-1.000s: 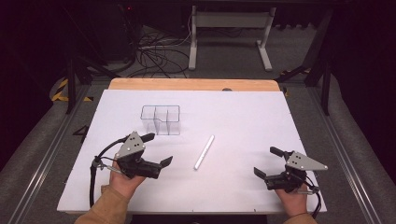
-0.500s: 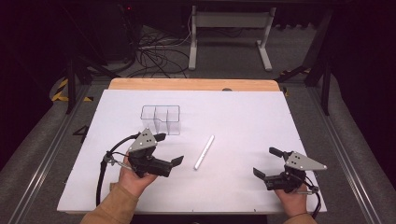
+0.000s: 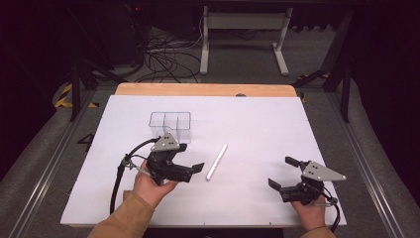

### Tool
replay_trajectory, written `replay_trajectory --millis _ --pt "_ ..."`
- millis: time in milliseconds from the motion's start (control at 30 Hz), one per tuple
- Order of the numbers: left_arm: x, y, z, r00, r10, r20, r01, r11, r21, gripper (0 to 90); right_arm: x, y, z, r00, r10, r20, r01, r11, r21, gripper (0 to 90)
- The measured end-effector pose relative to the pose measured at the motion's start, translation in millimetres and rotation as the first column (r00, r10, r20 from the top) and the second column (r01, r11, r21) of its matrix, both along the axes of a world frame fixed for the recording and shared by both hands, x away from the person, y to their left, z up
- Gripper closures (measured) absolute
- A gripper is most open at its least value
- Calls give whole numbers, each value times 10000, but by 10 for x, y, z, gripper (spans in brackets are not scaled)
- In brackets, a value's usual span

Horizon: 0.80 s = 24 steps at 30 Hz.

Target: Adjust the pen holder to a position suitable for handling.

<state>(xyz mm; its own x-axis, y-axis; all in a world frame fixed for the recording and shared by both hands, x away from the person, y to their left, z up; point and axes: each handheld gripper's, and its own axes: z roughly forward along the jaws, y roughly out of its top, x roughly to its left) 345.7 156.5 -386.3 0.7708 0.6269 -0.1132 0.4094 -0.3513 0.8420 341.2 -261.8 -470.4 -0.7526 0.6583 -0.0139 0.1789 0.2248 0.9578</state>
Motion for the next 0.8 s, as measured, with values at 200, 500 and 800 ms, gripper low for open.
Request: replay_trajectory --millis 200,500,800 --pt "114 -147 -35 9998 153 95 -160 9962 854 140 0 1 0 10000 42 -17 -42 10000 6 3" --pt "297 -269 -111 9987 415 -311 -376 9925 1164 142 6 5 -4 9999 115 -19 -115 9999 -25 4" --pt "440 -404 -174 9983 474 -348 -414 9870 1555 146 5 5 -3 9998 182 1 -182 9998 -25 5"
